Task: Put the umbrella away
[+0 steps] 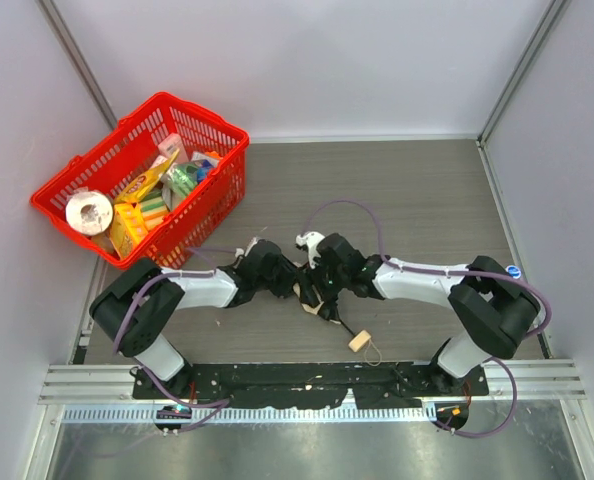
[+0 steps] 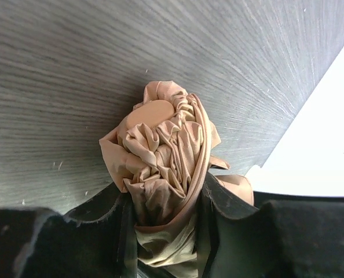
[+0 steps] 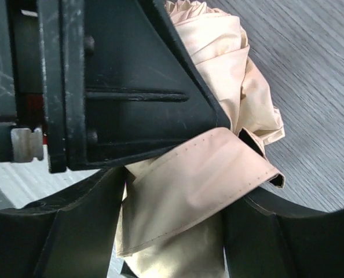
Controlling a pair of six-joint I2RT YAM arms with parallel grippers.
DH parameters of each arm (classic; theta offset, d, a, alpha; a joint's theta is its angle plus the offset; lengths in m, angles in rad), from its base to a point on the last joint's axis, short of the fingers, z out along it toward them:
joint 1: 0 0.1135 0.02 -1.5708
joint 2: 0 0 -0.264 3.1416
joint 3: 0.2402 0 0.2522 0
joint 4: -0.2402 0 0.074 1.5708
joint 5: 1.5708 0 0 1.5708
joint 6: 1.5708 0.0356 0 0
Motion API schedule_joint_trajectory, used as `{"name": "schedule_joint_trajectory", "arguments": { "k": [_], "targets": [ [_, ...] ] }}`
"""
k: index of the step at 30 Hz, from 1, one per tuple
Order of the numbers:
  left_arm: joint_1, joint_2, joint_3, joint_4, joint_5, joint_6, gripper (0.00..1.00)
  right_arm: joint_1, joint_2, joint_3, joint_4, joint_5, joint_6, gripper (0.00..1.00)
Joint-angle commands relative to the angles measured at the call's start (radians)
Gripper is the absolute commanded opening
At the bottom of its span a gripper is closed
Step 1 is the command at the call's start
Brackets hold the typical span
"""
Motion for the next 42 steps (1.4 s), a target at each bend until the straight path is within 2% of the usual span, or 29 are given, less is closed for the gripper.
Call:
{"name": "schedule_joint_trajectory", "arguments": {
  "k": [1, 6, 7, 8, 9, 10, 12, 13, 14, 16, 17, 21, 25, 32, 33, 34, 36, 37, 40, 42],
  "targets": [
    [-0.010, 0.045, -0.022, -0.311, 0.029, -0.025, 0.00, 0.087, -0.003, 0.044, -0.025, 0.285, -0.063, 0.67],
    [-0.011, 0.013, 0.006, -0.360, 0.008, -0.027, 0.00, 0.144, 0.045, 0.020, 0.024, 0.411, -0.028, 0.67],
    [-0.010, 0.008, 0.009, -0.358, 0.006, -0.025, 0.00, 0.144, 0.049, 0.014, 0.036, 0.420, -0.011, 0.60],
    [-0.010, 0.008, 0.008, -0.354, 0.006, -0.019, 0.00, 0.136, 0.059, 0.001, 0.068, 0.393, -0.011, 0.46],
    [-0.010, 0.006, 0.006, -0.349, 0.005, -0.014, 0.00, 0.130, 0.066, -0.002, 0.084, 0.376, -0.005, 0.38],
    [-0.010, 0.002, 0.002, -0.341, 0.000, -0.008, 0.00, 0.111, 0.068, -0.014, 0.093, 0.314, 0.006, 0.16],
    [-0.010, -0.020, -0.021, -0.303, -0.009, 0.016, 0.01, 0.071, 0.065, -0.051, 0.147, 0.177, 0.024, 0.01],
    [-0.010, -0.036, -0.041, -0.273, -0.015, 0.030, 0.13, 0.037, 0.063, -0.077, 0.191, 0.125, 0.030, 0.01],
    [-0.010, -0.053, -0.060, -0.248, -0.024, 0.042, 0.31, 0.021, 0.063, -0.097, 0.219, 0.012, 0.049, 0.01],
    [-0.010, -0.099, -0.087, -0.212, -0.067, 0.061, 0.77, -0.046, 0.069, -0.150, 0.334, -0.139, 0.085, 0.01],
    [-0.010, -0.116, -0.090, -0.225, -0.092, 0.074, 0.92, -0.075, 0.082, -0.172, 0.390, -0.174, 0.098, 0.01],
    [-0.010, -0.164, -0.104, -0.261, -0.155, 0.119, 0.94, -0.156, 0.154, -0.183, 0.534, -0.394, 0.179, 0.01],
    [-0.010, -0.135, -0.094, -0.248, -0.161, 0.151, 0.93, -0.187, 0.221, -0.171, 0.696, -0.605, 0.312, 0.01],
    [-0.018, -0.038, -0.046, -0.232, -0.210, 0.240, 0.88, -0.218, 0.310, -0.157, 0.883, -0.753, 0.454, 0.01],
    [-0.019, -0.030, -0.058, -0.217, -0.213, 0.248, 0.83, -0.219, 0.310, -0.157, 0.889, -0.770, 0.464, 0.01],
    [-0.019, -0.026, -0.072, -0.182, -0.212, 0.252, 0.74, -0.219, 0.309, -0.157, 0.895, -0.776, 0.466, 0.01],
    [-0.019, -0.023, -0.129, -0.083, -0.183, 0.250, 0.33, -0.219, 0.297, -0.160, 0.868, -0.772, 0.454, 0.01],
    [-0.019, -0.024, -0.138, -0.052, -0.179, 0.236, 0.21, -0.219, 0.292, -0.158, 0.842, -0.759, 0.425, 0.01],
    [-0.019, -0.026, -0.127, -0.065, -0.164, 0.240, 0.06, -0.216, 0.281, -0.170, 0.814, -0.735, 0.409, 0.01],
    [-0.019, -0.043, -0.121, -0.076, -0.160, 0.242, 0.00, -0.216, 0.269, -0.161, 0.755, -0.681, 0.365, 0.01]
  ]
}}
